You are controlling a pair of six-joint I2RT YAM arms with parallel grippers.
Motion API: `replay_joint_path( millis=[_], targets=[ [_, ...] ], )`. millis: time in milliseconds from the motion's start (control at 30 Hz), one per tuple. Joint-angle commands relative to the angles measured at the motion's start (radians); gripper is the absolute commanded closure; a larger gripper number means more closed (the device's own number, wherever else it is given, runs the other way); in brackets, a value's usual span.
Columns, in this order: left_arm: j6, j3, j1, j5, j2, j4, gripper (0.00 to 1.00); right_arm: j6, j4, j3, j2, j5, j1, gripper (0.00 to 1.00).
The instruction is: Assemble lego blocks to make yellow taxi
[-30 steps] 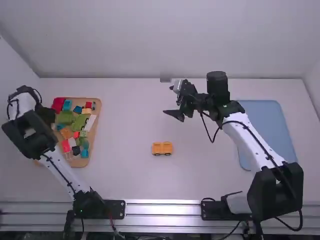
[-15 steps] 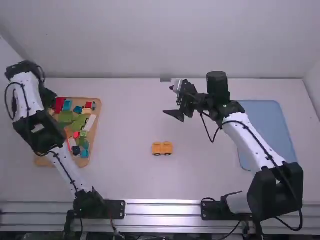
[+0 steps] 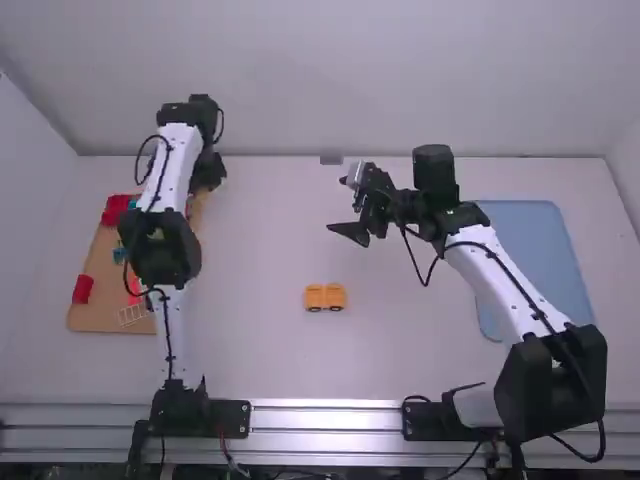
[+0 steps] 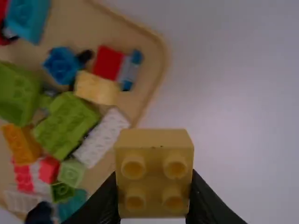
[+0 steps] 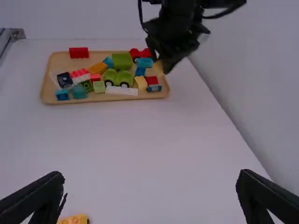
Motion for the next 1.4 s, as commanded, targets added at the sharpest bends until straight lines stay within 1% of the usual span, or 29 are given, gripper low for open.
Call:
replay_joint_path(
  millis=[0, 100, 167, 200, 233, 267, 300, 333, 367, 400, 433, 467, 500, 533, 633, 700, 733, 800, 833, 1000, 1067, 1167, 1200, 1267, 1300, 1333, 1367],
  targets=[
    [0.061, -0.071, -0.031, 0.05, -0.023, 0.02, 0.95, 0.0, -0.002, 0.027, 0.006, -0.013, -0.003, 0.02],
    [0.043, -0.154, -0.046, 0.049, -0.064, 0.063, 0.96, 0.001, -0.003, 0.027, 0.006, -0.009, -0.003, 0.01],
    [0.054, -0.292, -0.058, 0.051, -0.14, 0.146, 0.96, 0.001, -0.006, 0.027, 0.006, -0.008, -0.003, 0.01],
    [0.061, -0.325, -0.059, 0.05, -0.161, 0.166, 0.97, 0.001, -0.006, 0.027, 0.006, -0.009, -0.003, 0.01],
    [0.068, -0.396, -0.062, 0.05, -0.207, 0.211, 0.96, 0.0, -0.006, 0.027, 0.006, -0.009, -0.002, 0.01],
    [0.106, -0.47, -0.066, 0.053, -0.259, 0.258, 0.96, 0.0, -0.005, 0.027, 0.006, -0.009, -0.002, 0.01],
    [0.176, -0.581, -0.073, 0.071, -0.343, 0.326, 0.98, 0.001, -0.002, 0.027, 0.006, -0.01, -0.003, 0.02],
    [0.208, -0.624, -0.077, 0.083, -0.377, 0.353, 0.97, 0.001, -0.001, 0.027, 0.006, -0.01, -0.003, 0.02],
    [0.338, -0.714, -0.084, 0.137, -0.447, 0.407, 0.94, 0.0, -0.001, 0.027, 0.006, -0.013, -0.001, 0.02],
    [0.425, -0.769, -0.086, 0.179, -0.494, 0.438, 0.95, 0.0, -0.002, 0.027, 0.006, -0.013, 0.001, 0.01],
    [0.458, -0.789, -0.087, 0.195, -0.51, 0.447, 0.95, 0.0, -0.002, 0.027, 0.006, -0.012, 0.002, 0.01],
    [0.654, -0.875, -0.091, 0.276, -0.576, 0.48, 0.9, 0.0, -0.002, 0.027, 0.006, -0.013, 0.011, 0.01],
    [0.8, -0.926, -0.093, 0.332, -0.615, 0.471, 0.86, 0.0, -0.003, 0.027, 0.006, -0.013, 0.016, 0.01],
    [0.921, -0.961, -0.097, 0.368, -0.645, 0.447, 0.85, 0.0, -0.002, 0.027, 0.006, -0.013, 0.019, 0.01],
    [1.219, -1.05, -0.108, 0.424, -0.702, 0.394, 0.86, 0.0, -0.001, 0.027, 0.006, -0.008, 0.033, 0.01],
    [1.261, -1.068, -0.111, 0.425, -0.705, 0.404, 0.86, 0.0, -0.002, 0.027, 0.006, -0.009, 0.038, 0.02],
    [1.297, -1.082, -0.117, 0.43, -0.705, 0.42, 0.85, 0.0, -0.002, 0.027, 0.006, -0.009, 0.042, 0.01],
    [1.403, -1.111, -0.129, 0.437, -0.704, 0.426, 0.85, 0.0, -0.005, 0.027, 0.006, -0.009, 0.048, 0.02],
    [1.41, -1.113, -0.13, 0.437, -0.704, 0.426, 0.85, 0.001, -0.006, 0.027, 0.006, -0.009, 0.048, 0.01],
    [1.625, -1.202, -0.188, 0.467, -0.678, 0.486, 0.84, 0.004, -0.006, 0.027, 0.006, -0.009, 0.051, 0.01],
    [1.659, -1.239, -0.216, 0.462, -0.678, 0.518, 0.84, 0.003, -0.005, 0.027, 0.006, -0.009, 0.051, 0.01],
    [1.669, -1.305, -0.269, 0.444, -0.678, 0.597, 0.86, 0.004, -0.005, 0.027, 0.006, -0.009, 0.044, 0.01],
    [1.662, -1.343, -0.293, 0.413, -0.678, 0.639, 0.88, 0.004, -0.008, 0.027, 0.006, -0.01, 0.035, 0.01],
    [1.661, -1.367, -0.306, 0.406, -0.678, 0.671, 0.89, 0.004, -0.01, 0.027, 0.006, -0.01, 0.029, 0.01],
    [1.662, -1.4, -0.319, 0.41, -0.678, 0.721, 0.89, 0.004, -0.013, 0.027, 0.006, -0.01, 0.022, 0.02],
    [1.662, -1.403, -0.32, 0.41, -0.678, 0.726, 0.89, 0.004, -0.013, 0.027, 0.006, -0.01, 0.021, 0.01],
    [1.662, -1.431, -0.327, 0.415, -0.678, 0.766, 0.9, 0.004, -0.014, 0.027, 0.006, -0.013, 0.016, 0.01]
  ],
)
